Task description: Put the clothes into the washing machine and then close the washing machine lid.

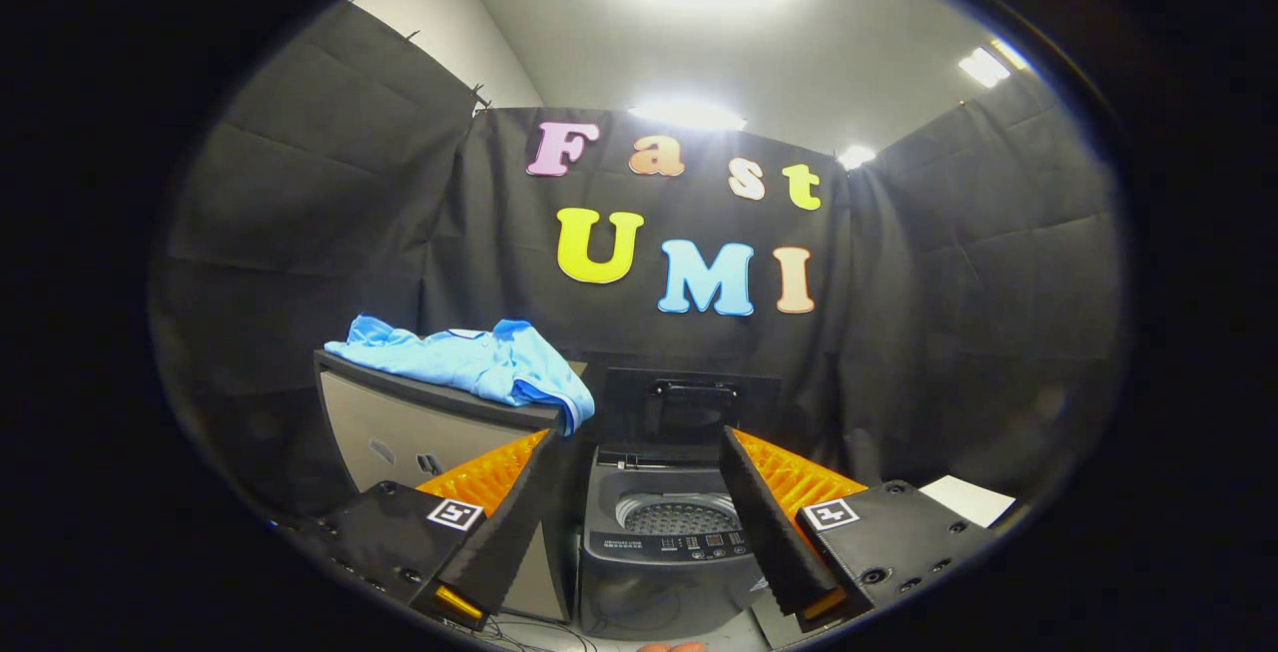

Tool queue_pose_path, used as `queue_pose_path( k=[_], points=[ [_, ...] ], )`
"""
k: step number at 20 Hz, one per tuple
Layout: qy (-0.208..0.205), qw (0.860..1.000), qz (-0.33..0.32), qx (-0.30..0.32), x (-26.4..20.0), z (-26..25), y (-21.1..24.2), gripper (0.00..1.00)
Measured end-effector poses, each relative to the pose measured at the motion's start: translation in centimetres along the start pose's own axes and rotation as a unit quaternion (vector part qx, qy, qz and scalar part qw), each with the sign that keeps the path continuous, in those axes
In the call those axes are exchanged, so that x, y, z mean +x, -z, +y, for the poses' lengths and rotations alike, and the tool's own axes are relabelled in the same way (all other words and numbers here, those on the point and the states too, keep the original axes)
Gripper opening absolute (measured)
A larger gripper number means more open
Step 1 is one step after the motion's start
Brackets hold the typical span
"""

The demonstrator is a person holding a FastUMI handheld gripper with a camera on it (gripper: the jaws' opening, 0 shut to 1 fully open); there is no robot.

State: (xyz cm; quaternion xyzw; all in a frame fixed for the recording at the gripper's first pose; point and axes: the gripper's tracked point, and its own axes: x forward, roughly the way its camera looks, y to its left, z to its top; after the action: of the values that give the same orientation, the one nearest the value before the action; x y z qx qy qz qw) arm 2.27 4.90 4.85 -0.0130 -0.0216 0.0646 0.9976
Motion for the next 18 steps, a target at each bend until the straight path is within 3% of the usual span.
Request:
queue_pose_path(
  k=[5,10,18],
  points=[
    [-0.024,0.999,-0.020,-0.010,3.1,0.7,-4.2,1.00],
    [-0.065,0.998,0.002,-0.002,6.2,2.7,-5.9,1.00],
    [-0.118,0.988,0.095,0.031,10.9,6.6,-8.3,1.00]
  ],
)
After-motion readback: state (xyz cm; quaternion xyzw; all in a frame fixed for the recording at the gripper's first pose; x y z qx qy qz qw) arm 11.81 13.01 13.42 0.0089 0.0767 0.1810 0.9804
